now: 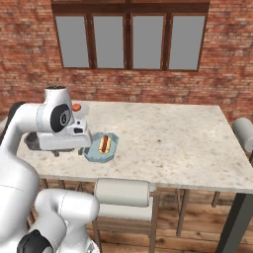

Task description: Place one cooked food and one vegetable from the large plate to each tupperware container.

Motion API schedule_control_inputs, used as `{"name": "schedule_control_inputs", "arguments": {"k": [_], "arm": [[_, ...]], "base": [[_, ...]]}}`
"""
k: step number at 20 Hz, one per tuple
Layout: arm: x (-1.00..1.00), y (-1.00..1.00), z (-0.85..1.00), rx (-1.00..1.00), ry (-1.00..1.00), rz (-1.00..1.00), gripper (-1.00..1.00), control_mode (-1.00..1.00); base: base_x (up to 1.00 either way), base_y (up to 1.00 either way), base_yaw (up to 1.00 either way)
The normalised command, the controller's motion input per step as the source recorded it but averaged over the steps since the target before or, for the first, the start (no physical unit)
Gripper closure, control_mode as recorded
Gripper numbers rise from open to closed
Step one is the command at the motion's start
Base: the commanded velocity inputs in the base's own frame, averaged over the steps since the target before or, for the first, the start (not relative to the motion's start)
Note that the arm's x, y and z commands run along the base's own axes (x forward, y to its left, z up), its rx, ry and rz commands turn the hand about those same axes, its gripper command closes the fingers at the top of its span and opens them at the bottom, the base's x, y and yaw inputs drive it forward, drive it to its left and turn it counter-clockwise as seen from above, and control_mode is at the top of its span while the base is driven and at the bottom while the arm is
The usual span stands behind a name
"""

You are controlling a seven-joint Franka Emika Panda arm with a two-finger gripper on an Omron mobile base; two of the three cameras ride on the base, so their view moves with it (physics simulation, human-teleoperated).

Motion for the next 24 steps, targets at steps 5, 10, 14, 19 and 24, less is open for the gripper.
{"name": "schedule_control_inputs", "arguments": {"k": [5,10,14,19,24], "arm": [[0.00,0.00,0.00,0.00,0.00,0.00,-1.00,1.00],[0.00,0.00,0.00,0.00,0.00,0.00,-1.00,1.00],[0.00,0.00,0.00,0.00,0.00,0.00,-1.00,1.00],[0.00,0.00,0.00,0.00,0.00,0.00,-1.00,1.00],[0.00,0.00,0.00,0.00,0.00,0.00,-1.00,1.00]], "base": [[-0.30,0.38,0.00],[-0.35,0.84,0.00],[-0.20,0.96,0.00],[-0.19,1.00,-0.02],[-0.08,0.84,-0.06]]}}
